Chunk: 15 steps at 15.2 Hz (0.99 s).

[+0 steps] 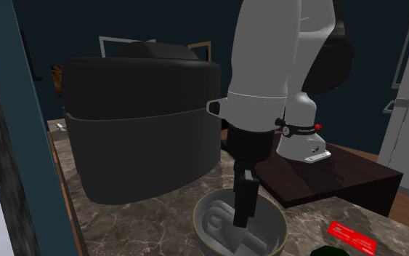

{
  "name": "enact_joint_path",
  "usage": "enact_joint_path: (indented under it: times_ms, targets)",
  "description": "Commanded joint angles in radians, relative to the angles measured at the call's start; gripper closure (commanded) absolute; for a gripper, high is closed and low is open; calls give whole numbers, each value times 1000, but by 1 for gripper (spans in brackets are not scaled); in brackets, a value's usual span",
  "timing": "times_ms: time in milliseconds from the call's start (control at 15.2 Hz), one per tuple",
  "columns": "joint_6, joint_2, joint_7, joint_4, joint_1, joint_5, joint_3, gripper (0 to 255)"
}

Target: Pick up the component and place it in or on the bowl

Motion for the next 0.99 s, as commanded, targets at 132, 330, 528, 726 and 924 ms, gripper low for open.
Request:
enact_joint_path:
  times_ms: [132, 330, 528, 726, 924]
  targets:
    - [0, 0, 0, 0, 0, 0, 0, 0]
    - [-81, -82, -46, 10, -18, 67, 31, 0]
    - [-104, -103, -57, 14, -20, 84, 36, 0]
    - [-104, -103, -57, 14, -20, 84, 36, 0]
    - [-104, -103, -57, 14, -20, 84, 36, 0]
